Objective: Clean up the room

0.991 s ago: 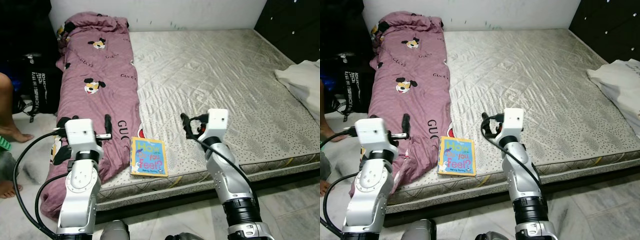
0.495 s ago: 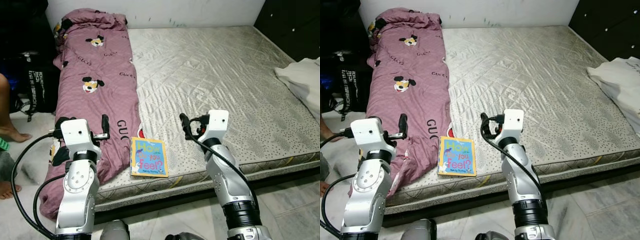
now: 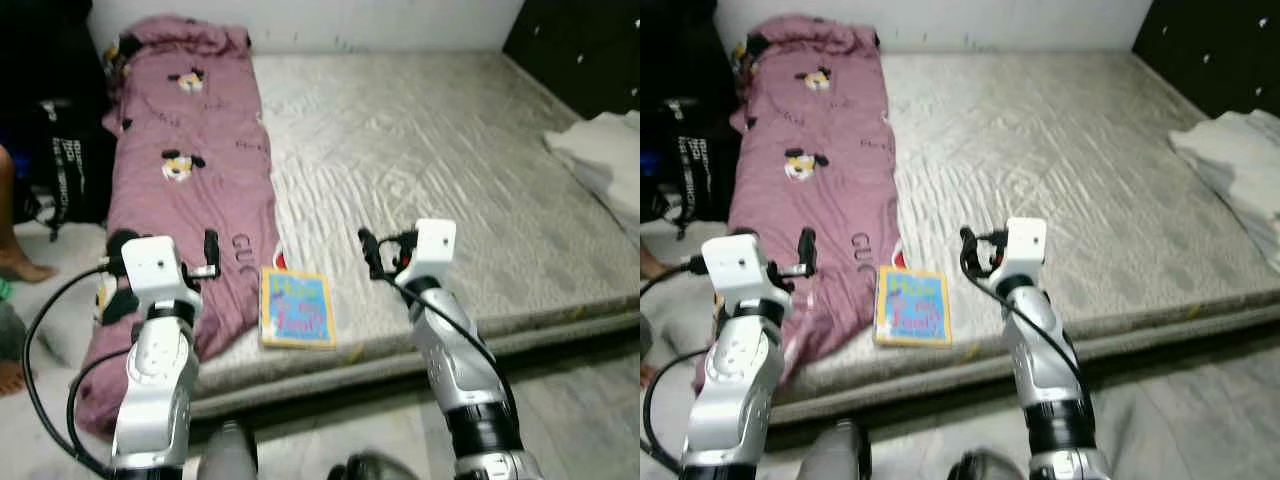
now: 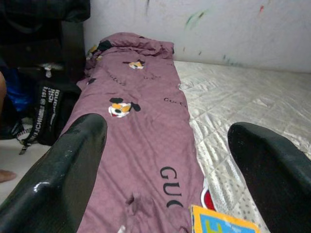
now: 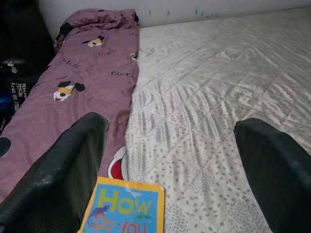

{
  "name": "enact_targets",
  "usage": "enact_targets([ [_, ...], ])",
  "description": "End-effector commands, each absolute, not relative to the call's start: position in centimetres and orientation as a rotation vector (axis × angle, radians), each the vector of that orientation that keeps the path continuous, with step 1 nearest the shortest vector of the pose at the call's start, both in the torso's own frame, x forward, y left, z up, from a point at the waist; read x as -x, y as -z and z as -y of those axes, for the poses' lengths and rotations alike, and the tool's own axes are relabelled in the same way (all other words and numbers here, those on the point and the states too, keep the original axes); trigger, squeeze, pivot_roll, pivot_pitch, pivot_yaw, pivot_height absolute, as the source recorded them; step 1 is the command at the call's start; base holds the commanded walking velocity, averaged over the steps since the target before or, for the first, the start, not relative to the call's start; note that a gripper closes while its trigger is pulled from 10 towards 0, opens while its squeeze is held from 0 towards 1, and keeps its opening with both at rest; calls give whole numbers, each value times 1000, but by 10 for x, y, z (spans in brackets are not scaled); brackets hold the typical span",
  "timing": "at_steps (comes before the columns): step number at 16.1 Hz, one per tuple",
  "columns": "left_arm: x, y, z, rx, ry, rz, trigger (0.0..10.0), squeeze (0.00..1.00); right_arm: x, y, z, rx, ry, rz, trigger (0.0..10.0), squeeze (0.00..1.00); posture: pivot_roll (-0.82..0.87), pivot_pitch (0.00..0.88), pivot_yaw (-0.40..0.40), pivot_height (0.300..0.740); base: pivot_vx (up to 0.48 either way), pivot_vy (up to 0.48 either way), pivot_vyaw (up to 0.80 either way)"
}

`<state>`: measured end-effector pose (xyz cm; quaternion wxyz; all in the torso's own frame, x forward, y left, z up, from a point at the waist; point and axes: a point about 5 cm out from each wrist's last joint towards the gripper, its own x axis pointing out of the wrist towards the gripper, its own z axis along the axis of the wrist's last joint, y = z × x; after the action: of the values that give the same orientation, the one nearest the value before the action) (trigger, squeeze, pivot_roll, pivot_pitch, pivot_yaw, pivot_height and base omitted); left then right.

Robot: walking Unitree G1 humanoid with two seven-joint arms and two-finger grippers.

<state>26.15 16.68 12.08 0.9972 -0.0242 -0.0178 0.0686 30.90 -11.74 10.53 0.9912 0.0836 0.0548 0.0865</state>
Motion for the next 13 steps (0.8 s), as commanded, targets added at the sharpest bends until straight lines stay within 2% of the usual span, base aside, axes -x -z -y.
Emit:
enact_targets([
  [1,-262,-122,-165,52,-124,35,10000,0,-308,-107,119,-176,-175,-109,10000,0,112,74,-76,633,0,0,0],
  [3,-263,-123,-164,53,-126,36,10000,0,-309,-107,119,-175,-178,-110,10000,0,110,75,-77,612,0,0,0],
  [6,-265,-121,-166,37,-179,20,10000,0,-309,-108,110,-152,-236,-106,10000,0,110,77,-78,612,0,0,0],
  [13,-268,-123,-167,69,-178,34,10000,0,-312,-112,106,-129,-263,-94,10000,0,104,89,-84,612,0,0,0],
])
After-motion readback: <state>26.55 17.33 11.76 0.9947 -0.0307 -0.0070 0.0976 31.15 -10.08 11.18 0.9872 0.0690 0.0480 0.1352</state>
